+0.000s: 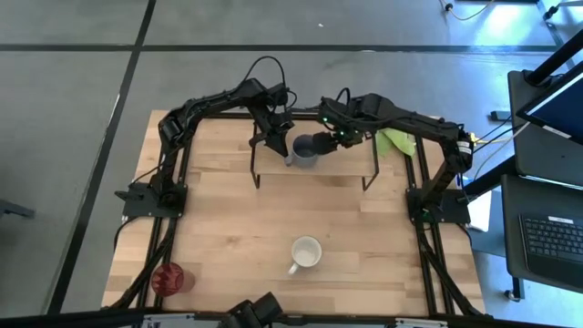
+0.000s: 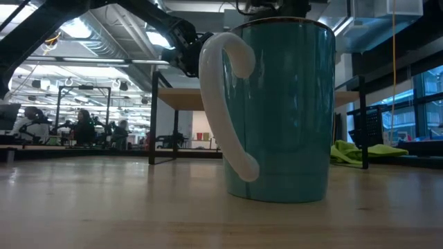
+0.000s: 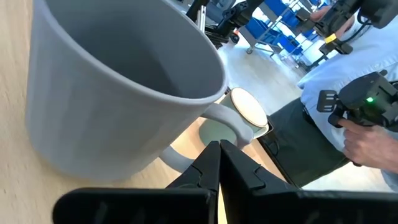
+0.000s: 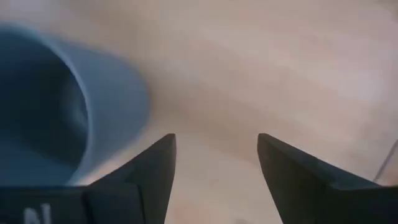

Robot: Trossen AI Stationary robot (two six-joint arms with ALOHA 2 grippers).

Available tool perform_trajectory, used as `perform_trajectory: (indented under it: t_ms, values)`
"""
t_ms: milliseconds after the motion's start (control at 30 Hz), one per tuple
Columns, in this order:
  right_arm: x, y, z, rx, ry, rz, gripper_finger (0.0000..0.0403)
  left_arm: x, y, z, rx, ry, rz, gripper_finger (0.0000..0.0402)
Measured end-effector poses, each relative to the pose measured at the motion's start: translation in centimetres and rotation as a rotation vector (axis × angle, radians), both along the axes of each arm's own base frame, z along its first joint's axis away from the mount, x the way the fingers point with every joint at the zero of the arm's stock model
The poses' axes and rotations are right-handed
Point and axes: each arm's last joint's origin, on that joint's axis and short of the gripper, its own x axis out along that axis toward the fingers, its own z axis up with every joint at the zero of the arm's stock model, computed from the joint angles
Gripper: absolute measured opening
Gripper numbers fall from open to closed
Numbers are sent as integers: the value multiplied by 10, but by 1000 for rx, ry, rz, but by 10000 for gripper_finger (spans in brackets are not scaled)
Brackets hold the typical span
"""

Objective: Stack small to large cups/mugs on shelf
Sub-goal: Put the blue mug on the shelf

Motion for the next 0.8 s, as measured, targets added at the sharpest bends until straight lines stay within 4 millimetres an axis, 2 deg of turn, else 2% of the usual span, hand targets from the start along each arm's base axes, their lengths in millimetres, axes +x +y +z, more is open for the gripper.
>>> perform_trajectory:
  t_ms: [133, 333, 800]
  values:
    - [6, 9, 1, 23, -42, 30, 227, 0, 0, 0, 0, 0, 0, 1]
    - [18, 11, 5, -5, -167, 45, 227, 2, -3, 0, 3, 0, -10, 1]
    - [19, 6, 6, -46, -170, 36, 227, 12, -19, 0, -10, 14, -49, 1]
